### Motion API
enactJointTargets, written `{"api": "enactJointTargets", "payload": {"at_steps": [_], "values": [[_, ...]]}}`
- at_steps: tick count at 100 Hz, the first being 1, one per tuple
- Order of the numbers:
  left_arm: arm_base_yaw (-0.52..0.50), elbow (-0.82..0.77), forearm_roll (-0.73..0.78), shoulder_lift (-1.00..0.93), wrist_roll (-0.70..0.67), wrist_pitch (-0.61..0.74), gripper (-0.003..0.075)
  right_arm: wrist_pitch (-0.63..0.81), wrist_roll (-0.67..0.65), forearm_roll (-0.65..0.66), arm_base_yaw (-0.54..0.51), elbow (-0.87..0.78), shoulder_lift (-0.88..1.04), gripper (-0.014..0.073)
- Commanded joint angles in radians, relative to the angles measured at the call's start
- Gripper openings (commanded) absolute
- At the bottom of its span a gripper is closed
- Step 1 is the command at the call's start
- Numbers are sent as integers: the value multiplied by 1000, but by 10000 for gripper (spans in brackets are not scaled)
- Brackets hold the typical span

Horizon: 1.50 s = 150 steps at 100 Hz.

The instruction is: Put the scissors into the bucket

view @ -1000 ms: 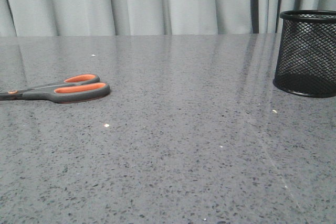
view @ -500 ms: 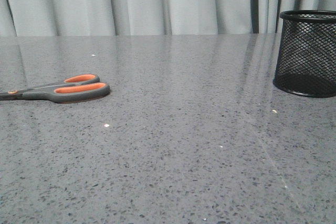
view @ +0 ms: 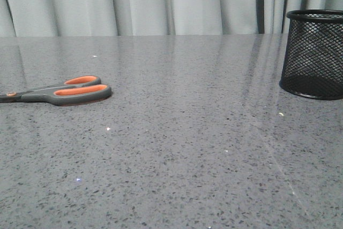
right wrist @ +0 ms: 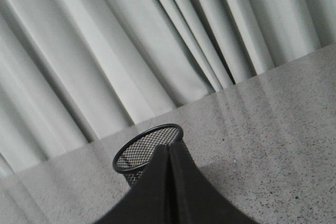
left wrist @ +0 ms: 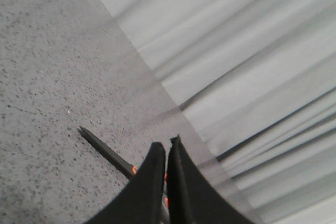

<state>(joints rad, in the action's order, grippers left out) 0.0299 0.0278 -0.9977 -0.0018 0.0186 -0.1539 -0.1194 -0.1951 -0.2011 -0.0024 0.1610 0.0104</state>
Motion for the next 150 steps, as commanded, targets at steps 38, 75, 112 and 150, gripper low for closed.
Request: {"api": "enactJointTargets", "payload": {"at_steps": [38,75,112,150], "values": [[0,453,3,367,659,-384,119,-415,292,155,47,381,-190,-55],[69,782,164,700,839,-476,302,-434,292,149,82,467,-266,437],[333,1130,920,1008,839,-809,308,-409,292,147,125,467,-266,437],[525,1153,1048,1109,803,-795,340,-409,292,145,142,467,-266,437]]}}
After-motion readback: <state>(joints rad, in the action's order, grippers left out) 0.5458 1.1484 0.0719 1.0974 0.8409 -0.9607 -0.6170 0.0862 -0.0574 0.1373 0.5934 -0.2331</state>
